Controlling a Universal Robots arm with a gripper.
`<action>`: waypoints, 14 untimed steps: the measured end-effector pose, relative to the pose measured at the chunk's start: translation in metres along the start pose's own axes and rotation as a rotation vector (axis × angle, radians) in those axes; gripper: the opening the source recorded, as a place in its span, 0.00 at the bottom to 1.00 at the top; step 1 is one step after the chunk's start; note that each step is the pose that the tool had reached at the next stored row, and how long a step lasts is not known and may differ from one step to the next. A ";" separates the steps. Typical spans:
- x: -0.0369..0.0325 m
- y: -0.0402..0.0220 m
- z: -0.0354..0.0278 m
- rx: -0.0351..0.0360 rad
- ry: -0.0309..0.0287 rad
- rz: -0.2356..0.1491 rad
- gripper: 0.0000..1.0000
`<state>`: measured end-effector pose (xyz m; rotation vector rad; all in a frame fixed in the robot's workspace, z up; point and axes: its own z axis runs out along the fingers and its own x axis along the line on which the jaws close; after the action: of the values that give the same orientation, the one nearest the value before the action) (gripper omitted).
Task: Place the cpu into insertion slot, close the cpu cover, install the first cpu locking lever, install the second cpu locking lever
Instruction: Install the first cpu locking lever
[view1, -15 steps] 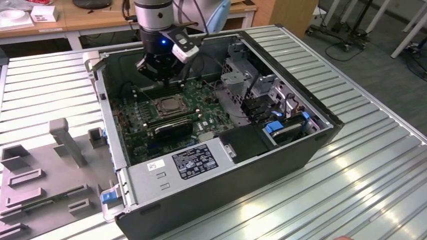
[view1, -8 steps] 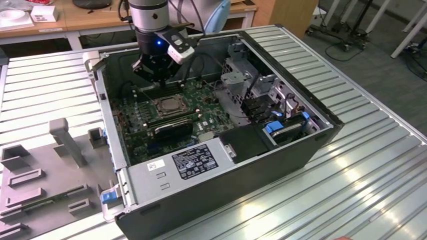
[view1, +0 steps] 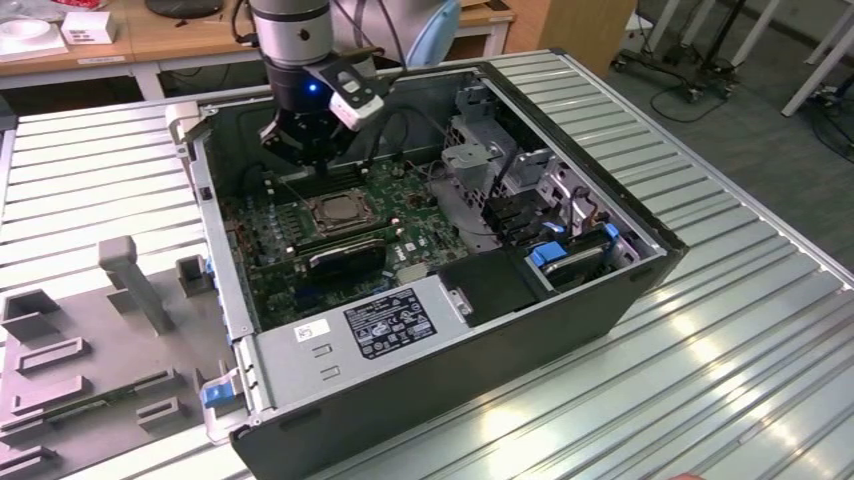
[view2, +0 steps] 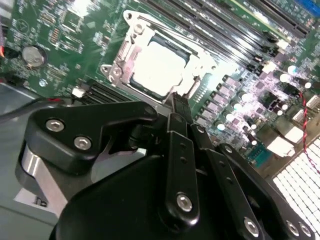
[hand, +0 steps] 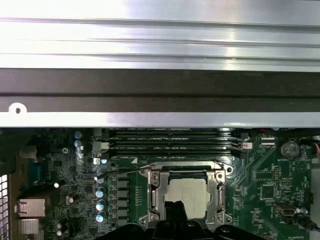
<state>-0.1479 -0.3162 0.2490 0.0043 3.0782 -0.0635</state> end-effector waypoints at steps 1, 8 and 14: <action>0.0023 0.0000 0.0004 -0.0001 -0.0008 0.000 0.11; 0.0161 0.0004 0.0026 -0.0001 -0.0017 0.000 0.11; 0.0262 0.0011 0.0040 -0.0001 -0.0018 0.000 0.11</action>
<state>-0.1737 -0.3152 0.2434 0.0045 3.0764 -0.0633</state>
